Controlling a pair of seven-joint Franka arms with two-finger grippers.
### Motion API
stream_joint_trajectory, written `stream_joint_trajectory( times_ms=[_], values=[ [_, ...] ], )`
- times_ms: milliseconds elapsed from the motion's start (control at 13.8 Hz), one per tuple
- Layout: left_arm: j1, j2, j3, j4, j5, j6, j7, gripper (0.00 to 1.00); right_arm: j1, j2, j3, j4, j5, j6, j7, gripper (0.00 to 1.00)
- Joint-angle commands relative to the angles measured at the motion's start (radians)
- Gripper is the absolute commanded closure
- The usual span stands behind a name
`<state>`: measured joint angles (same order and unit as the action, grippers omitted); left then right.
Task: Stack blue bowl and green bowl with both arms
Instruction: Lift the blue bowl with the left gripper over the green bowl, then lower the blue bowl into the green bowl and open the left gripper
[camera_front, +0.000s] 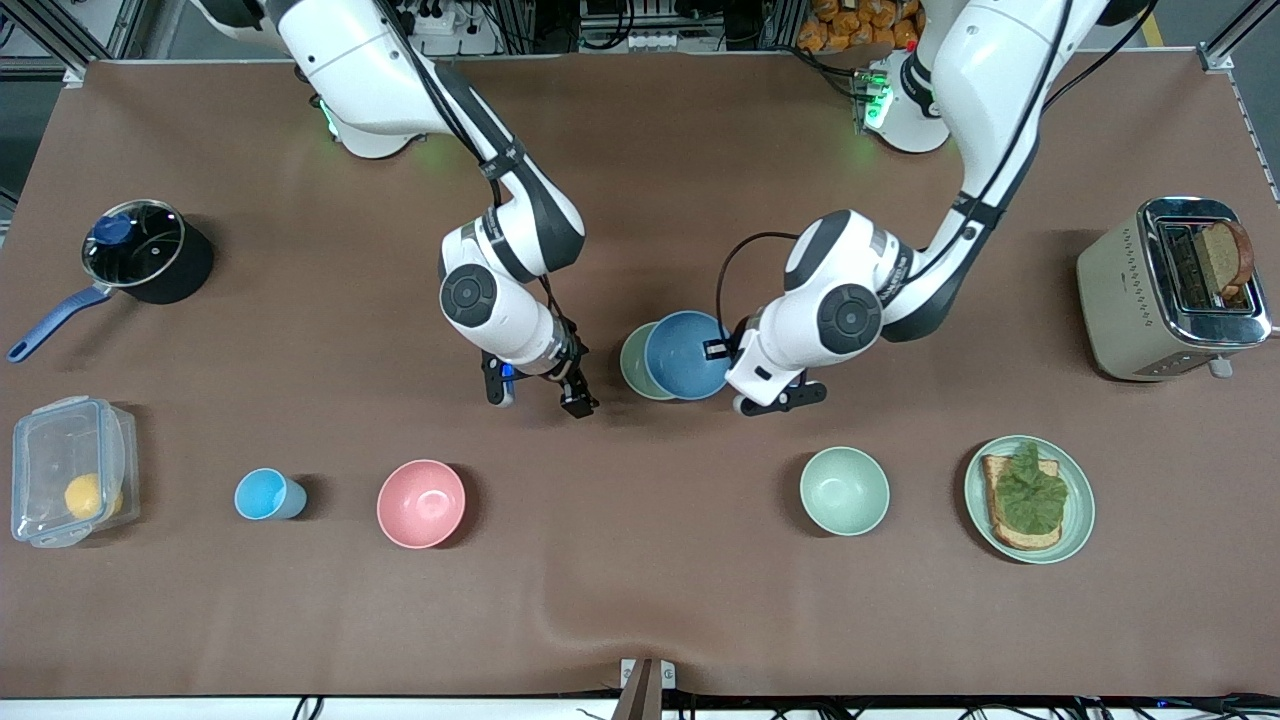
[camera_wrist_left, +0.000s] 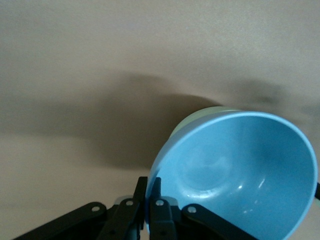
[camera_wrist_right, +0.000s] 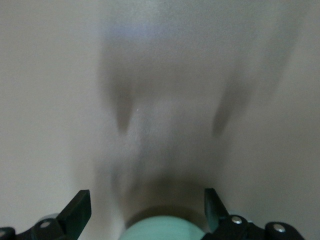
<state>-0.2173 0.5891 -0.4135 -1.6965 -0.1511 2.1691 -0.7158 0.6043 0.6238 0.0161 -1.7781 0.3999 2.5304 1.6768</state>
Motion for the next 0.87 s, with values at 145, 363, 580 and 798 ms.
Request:
stream_joint_trajectory(
  times_ms=[145,363,580,798],
  values=[
    [-0.06,0.049,0.024,0.044,0.034,0.057,-0.083,1.0,0.029,0.019,0.007,-0.012,0.108,0.083,0.007,0.0],
    [-0.077,0.084,0.024,0.067,0.077,0.057,-0.126,1.0,0.032,0.022,0.007,-0.014,0.109,0.083,0.008,0.0],
    [-0.088,0.092,0.025,0.069,0.078,0.057,-0.128,0.99,0.034,0.022,0.007,-0.014,0.109,0.083,0.004,0.0],
    [-0.102,0.083,0.036,0.069,0.14,0.058,-0.134,0.0,0.034,0.022,0.007,-0.015,0.109,0.077,0.003,0.0]
  ],
)
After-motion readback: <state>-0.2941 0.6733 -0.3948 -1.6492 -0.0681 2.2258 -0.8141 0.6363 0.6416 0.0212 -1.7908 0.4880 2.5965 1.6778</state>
